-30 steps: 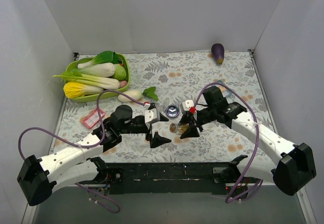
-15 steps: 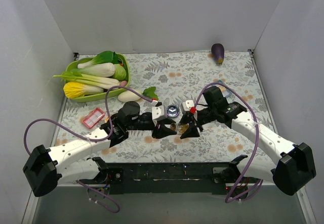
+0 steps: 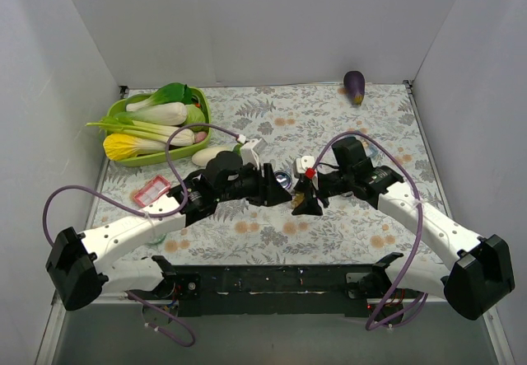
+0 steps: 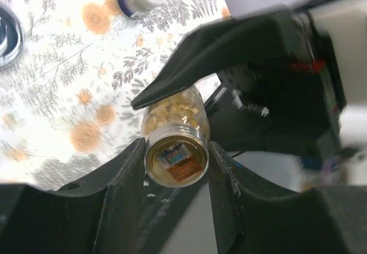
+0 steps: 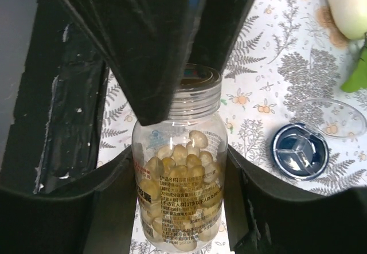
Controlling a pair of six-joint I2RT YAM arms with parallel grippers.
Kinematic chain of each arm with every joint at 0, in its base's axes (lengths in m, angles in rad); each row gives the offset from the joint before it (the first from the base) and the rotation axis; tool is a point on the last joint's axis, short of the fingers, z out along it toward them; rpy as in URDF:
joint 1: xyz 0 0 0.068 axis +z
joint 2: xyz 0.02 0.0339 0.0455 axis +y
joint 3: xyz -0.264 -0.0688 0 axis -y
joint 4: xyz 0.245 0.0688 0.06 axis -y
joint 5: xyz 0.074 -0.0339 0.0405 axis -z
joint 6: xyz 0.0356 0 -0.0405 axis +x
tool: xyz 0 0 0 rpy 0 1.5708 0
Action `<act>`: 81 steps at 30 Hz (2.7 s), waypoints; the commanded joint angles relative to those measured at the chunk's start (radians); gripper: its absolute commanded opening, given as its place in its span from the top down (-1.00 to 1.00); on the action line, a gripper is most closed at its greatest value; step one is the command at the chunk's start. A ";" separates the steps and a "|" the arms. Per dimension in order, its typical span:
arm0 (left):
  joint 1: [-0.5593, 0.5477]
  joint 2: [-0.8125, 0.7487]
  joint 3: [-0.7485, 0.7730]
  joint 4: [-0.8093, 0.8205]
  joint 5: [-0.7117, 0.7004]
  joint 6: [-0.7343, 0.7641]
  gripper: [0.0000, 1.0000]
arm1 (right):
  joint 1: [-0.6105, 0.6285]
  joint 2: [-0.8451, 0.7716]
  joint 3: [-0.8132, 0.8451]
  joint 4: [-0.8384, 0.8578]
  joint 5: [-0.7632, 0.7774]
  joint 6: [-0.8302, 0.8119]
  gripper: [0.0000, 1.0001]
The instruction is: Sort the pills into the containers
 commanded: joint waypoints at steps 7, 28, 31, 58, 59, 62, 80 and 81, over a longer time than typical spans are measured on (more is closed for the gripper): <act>0.000 0.015 0.079 -0.113 -0.098 -0.848 -0.18 | -0.012 -0.016 -0.012 0.069 0.105 0.089 0.97; -0.005 -0.421 -0.323 0.252 0.185 0.771 -0.96 | -0.032 -0.030 -0.032 -0.038 -0.148 -0.072 0.97; -0.005 -0.304 -0.239 0.253 0.209 0.830 -0.96 | -0.032 -0.029 -0.032 -0.049 -0.165 -0.088 0.97; -0.008 -0.086 -0.200 0.369 0.329 0.671 -0.06 | -0.032 -0.035 -0.054 -0.038 -0.174 -0.087 0.97; -0.008 -0.085 -0.199 0.369 0.330 0.670 -0.07 | -0.032 -0.035 -0.051 -0.040 -0.174 -0.087 0.97; -0.008 -0.077 -0.192 0.367 0.335 0.667 -0.11 | -0.032 -0.030 -0.051 -0.038 -0.175 -0.085 0.97; -0.008 -0.003 -0.082 0.231 0.060 0.228 1.00 | -0.032 -0.041 -0.054 -0.017 -0.116 -0.053 0.97; -0.006 0.001 -0.068 0.199 0.029 0.156 1.00 | -0.032 -0.044 -0.055 -0.014 -0.103 -0.047 0.97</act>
